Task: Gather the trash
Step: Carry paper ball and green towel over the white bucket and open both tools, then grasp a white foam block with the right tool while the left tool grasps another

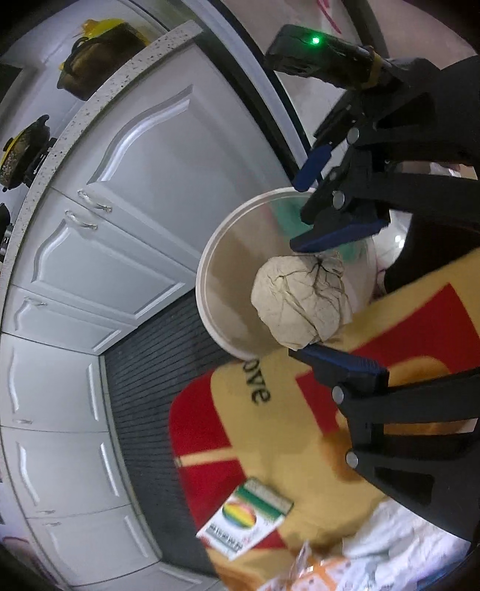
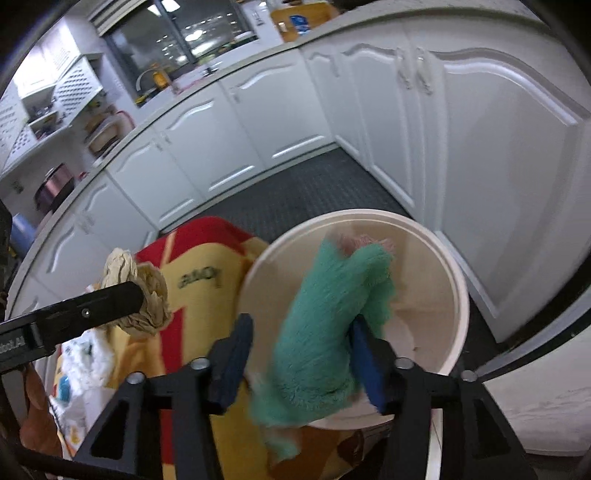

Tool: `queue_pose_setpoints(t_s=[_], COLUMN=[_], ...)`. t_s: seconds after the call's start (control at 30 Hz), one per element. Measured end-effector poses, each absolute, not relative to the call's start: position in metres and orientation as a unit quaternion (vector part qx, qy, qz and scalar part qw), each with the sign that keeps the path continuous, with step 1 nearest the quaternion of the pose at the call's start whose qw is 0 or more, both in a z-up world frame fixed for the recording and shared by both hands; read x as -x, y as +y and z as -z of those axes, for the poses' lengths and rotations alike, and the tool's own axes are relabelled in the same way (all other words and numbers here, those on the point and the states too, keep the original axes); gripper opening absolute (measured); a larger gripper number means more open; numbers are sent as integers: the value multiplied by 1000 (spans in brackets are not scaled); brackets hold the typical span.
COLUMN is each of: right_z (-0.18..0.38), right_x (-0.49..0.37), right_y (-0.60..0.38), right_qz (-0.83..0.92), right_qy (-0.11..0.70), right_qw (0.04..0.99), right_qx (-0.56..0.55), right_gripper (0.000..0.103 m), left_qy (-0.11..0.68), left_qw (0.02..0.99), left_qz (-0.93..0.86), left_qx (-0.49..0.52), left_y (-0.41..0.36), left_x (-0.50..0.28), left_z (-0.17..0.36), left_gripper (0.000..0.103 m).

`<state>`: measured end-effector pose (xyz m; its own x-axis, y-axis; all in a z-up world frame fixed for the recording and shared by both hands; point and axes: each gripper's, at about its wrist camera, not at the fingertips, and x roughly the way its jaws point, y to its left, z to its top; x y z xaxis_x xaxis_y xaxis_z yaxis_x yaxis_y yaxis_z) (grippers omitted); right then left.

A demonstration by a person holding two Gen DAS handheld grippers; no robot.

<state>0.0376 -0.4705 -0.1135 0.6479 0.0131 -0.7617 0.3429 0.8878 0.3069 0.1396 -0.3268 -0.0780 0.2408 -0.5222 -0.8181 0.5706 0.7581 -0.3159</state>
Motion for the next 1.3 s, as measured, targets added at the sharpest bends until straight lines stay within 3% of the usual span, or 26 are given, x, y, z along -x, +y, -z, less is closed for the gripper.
queue_pose_setpoints(t_s=[0.1, 0.7, 1.3], right_z=[118, 112, 72], right_x=[-35, -30, -37], right_y=[-476, -445, -367], right_qz=[92, 61, 12], right_qy=[410, 412, 392], right_qw=[878, 885, 906], right_qx=[-229, -207, -158], right_gripper=[65, 68, 75], left_qy=[512, 461, 395], left_qw=[785, 837, 894], left_qz=[349, 293, 200], left_qx=[-12, -35, -64], left_y=[-325, -284, -186], left_x=[-142, -128, -106], left_z=[83, 56, 26], left_gripper=[60, 60, 60])
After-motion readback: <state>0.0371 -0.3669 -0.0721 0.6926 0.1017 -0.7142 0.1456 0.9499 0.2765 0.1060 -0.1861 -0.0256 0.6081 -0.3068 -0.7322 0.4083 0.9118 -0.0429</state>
